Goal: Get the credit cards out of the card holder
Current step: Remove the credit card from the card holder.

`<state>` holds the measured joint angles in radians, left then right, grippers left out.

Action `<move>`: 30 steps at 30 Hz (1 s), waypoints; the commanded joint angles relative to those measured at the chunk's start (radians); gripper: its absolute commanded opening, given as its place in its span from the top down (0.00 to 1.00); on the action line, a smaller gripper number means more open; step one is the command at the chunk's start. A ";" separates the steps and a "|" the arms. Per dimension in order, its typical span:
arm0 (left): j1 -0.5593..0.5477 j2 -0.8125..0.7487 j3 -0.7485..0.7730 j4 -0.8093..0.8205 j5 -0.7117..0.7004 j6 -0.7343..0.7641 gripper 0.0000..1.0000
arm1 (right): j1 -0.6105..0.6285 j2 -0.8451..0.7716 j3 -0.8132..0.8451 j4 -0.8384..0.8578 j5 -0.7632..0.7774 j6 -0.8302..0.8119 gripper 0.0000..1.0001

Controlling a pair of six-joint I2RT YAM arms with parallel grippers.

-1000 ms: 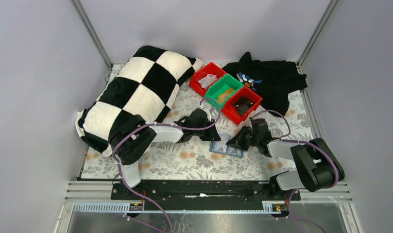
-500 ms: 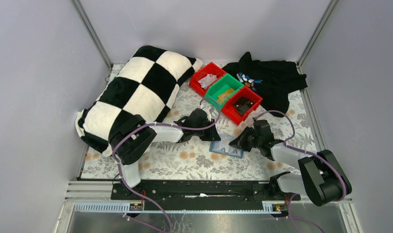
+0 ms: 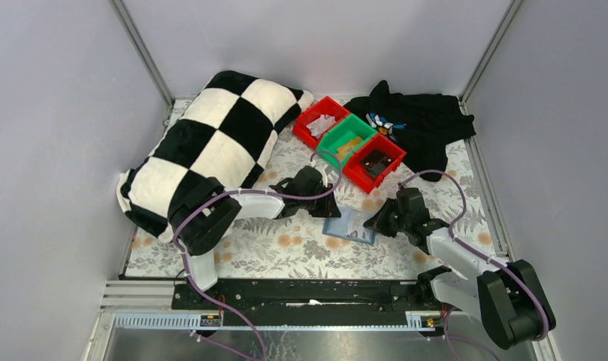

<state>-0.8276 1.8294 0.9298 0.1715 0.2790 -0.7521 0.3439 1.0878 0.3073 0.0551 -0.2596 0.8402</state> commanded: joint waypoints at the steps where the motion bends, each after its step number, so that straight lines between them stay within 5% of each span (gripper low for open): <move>1: 0.007 -0.013 0.012 -0.174 -0.095 0.073 0.73 | 0.000 -0.067 0.061 -0.132 0.079 -0.074 1.00; 9: 0.004 -0.114 0.102 -0.347 -0.169 0.134 0.64 | 0.001 -0.127 0.081 -0.154 0.061 -0.089 1.00; 20: 0.016 -0.158 0.062 -0.211 0.100 0.103 0.59 | 0.001 -0.178 0.092 -0.110 -0.005 -0.082 1.00; 30: 0.172 -0.265 0.002 -0.152 0.302 0.144 0.52 | 0.001 -0.219 0.067 -0.011 -0.079 -0.057 1.00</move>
<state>-0.7040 1.6405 0.9447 -0.0479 0.4744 -0.6453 0.3439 0.8780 0.3580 -0.0475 -0.2966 0.7719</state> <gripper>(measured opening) 0.469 0.011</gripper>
